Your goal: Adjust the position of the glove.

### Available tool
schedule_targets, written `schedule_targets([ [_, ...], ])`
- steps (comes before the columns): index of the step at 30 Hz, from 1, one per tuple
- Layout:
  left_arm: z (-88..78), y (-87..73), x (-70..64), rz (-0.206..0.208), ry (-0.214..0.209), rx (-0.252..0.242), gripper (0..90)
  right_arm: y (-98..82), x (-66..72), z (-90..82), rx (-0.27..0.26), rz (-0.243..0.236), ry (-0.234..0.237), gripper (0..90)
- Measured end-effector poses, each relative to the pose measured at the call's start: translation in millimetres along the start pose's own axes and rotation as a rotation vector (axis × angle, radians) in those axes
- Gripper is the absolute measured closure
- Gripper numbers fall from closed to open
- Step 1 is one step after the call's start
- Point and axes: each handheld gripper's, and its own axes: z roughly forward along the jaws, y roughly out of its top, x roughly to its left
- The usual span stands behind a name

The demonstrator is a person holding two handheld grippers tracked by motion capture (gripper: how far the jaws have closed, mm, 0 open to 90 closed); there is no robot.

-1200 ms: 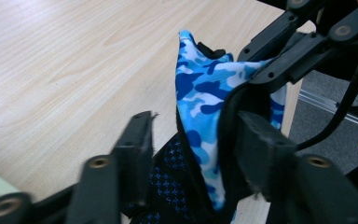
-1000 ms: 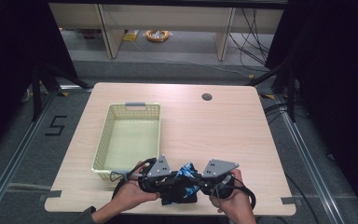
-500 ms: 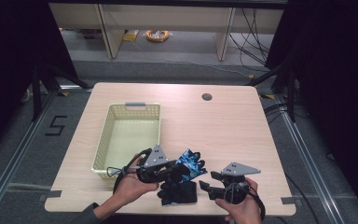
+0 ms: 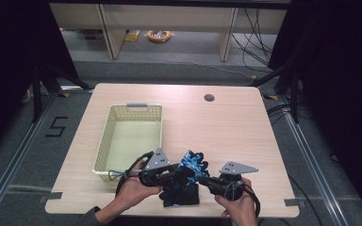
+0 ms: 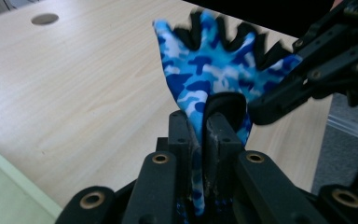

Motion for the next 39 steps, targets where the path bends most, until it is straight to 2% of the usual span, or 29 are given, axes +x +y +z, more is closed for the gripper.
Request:
schedule_targets([
  [1, 0.4, -2.1, 0.4, -0.008, -0.012, -0.002, 80.7, 1.0, 0.1, -0.9, -0.006, -0.008, -0.004, 88.9],
  [2, -0.2, -4.9, -0.5, -0.017, -0.023, 0.008, 80.2, 3.3, -1.3, -2.0, -0.001, -0.041, -0.014, 89.0],
  [3, -0.2, -4.9, -0.5, -0.017, -0.023, 0.008, 79.6, 3.3, -1.3, -2.0, -0.001, -0.041, -0.014, 89.0],
  [4, -0.1, -6.8, -1.8, -0.024, -0.022, 0.001, 79.6, 6.5, 2.6, -4.4, 0.03, -0.029, -0.011, 89.0],
  [6, -4.8, -12.6, -6.6, -0.057, -0.054, 0.02, 78.8, 14.6, 1.1, -5.2, 0.019, -0.105, 0.009, 89.1],
  [8, -7.7, -17.7, -12.0, -0.064, -0.072, 0.022, 78.3, 21.0, 5.2, -8.5, 0.055, -0.105, 0.01, 89.0],
  [9, -9.0, -20.4, -15.5, -0.071, -0.069, 0.026, 78.4, 24.7, 3.8, -8.5, 0.07, -0.14, 0.026, 89.0],
  [10, -9.0, -20.4, -15.5, -0.071, -0.069, 0.026, 78.4, 24.7, 3.8, -8.5, 0.07, -0.14, 0.026, 89.0],
  [11, -9.2, -26.0, -22.2, -0.1, -0.079, 0.026, 78.6, 30.9, 8.8, -10.4, 0.121, -0.145, 0.034, 89.0],
  [13, -8.5, -29.0, -24.9, -0.114, -0.099, 0.023, 78.7, 32.8, 9.3, -10.8, 0.137, -0.165, 0.039, 89.0],
  [14, -6.5, -32.7, -28.1, -0.129, -0.129, 0.017, 79.3, 36.9, 13.0, -14.2, 0.191, -0.173, 0.042, 89.0],
  [15, -6.5, -32.7, -28.1, -0.129, -0.129, 0.017, 79.9, 37.7, 12.7, -14.9, 0.201, -0.194, 0.039, 89.0],
  [17, -1.9, -37.4, -35.1, -0.13, -0.153, 0.036, 80.1, 37.9, 14.5, -17.5, 0.231, -0.191, 0.045, 88.9],
  [19, 3.0, -40.6, -37.9, -0.155, -0.177, 0.053, 80.1, 36.0, 13.1, -17.5, 0.25, -0.198, 0.035, 88.9],
  [20, 5.7, -42.6, -40.3, -0.184, -0.169, 0.057, 80.1, 35.1, 11.9, -17.0, 0.268, -0.197, 0.034, 88.9],
  [22, 8.3, -44.3, -40.3, -0.185, -0.179, 0.06, 80.1, 34.1, 10.1, -15.6, 0.278, -0.203, 0.044, 88.9],
  [23, 12.8, -48.4, -39.7, -0.194, -0.191, 0.075, 80.0, 32.4, 6.9, -12.6, 0.312, -0.184, 0.034, 88.9],
  [25, 14.8, -50.7, -39.8, -0.194, -0.186, 0.084, 79.7, 31.4, 6.2, -10.3, 0.318, -0.17, 0.038, 88.8],
  [26, 17.5, -54.2, -39.6, -0.198, -0.18, 0.087, 79.4, 29.5, 2.9, -1.0, 0.355, -0.165, 0.049, 88.8],
  [29, 21.2, -62.4, -37.1, -0.232, -0.159, 0.119, 77.0, 27.2, -2.5, 14.7, 0.36, -0.179, 0.039, 88.6],
  [30, 21.2, -62.4, -37.1, -0.232, -0.159, 0.119, 75.7, 27.2, -2.5, 14.7, 0.36, -0.179, 0.039, 88.6],
  [31, 21.8, -65.1, -37.0, -0.221, -0.153, 0.129, 75.7, 27.0, -4.1, 20.0, 0.367, -0.179, 0.04, 88.5],
  [32, 22.4, -66.8, -37.1, -0.208, -0.15, 0.135, 71.2, 26.8, -6.6, 32.7, 0.371, -0.191, 0.032, 88.3],
  [33, 23.1, -68.3, -37.2, -0.188, -0.151, 0.146, 71.2, 26.8, -6.6, 32.7, 0.371, -0.191, 0.032, 88.3],
  [34, 23.7, -69.4, -38.9, -0.19, -0.148, 0.149, 69.4, 26.6, -5.2, 38.5, 0.376, -0.175, 0.036, 88.2],
  [36, 23.8, -70.9, -40.8, -0.171, -0.135, 0.163, 67.3, 26.1, -5.1, 48.6, 0.364, -0.206, 0.025, 88.1],
  [37, 23.6, -70.6, -41.3, -0.156, -0.137, 0.168, 66.2, 26.7, -4.2, 52.7, 0.386, -0.232, 0.029, 88.0],
  [38, 23.8, -71.0, -40.7, -0.131, -0.129, 0.17, 65.0, 25.7, -2.3, 55.5, 0.388, -0.228, 0.022, 87.9],
  [39, 22.9, -71.4, -42.7, -0.142, -0.133, 0.174, 64.1, 24.6, -1.4, 59.5, 0.383, -0.246, 0.019, 87.4],
])
